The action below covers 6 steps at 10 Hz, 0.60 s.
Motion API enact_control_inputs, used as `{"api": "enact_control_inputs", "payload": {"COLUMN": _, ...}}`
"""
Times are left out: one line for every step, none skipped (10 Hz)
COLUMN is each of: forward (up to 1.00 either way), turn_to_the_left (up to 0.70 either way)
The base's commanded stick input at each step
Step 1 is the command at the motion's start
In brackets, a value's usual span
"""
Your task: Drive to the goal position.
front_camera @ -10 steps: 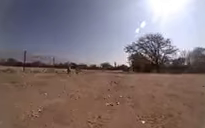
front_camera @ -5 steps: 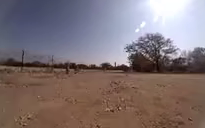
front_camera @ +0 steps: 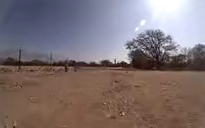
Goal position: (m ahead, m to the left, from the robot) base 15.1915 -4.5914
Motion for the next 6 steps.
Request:
{"api": "enact_control_inputs", "payload": {"forward": 0.50, "turn_to_the_left": 0.00}}
{"api": "enact_control_inputs", "payload": {"forward": 0.50, "turn_to_the_left": 0.00}}
{"api": "enact_control_inputs", "payload": {"forward": 0.50, "turn_to_the_left": 0.00}}
{"api": "enact_control_inputs", "payload": {"forward": 0.50, "turn_to_the_left": 0.00}}
{"api": "enact_control_inputs", "payload": {"forward": 0.50, "turn_to_the_left": 0.00}}
{"api": "enact_control_inputs", "payload": {"forward": 0.50, "turn_to_the_left": 0.00}}
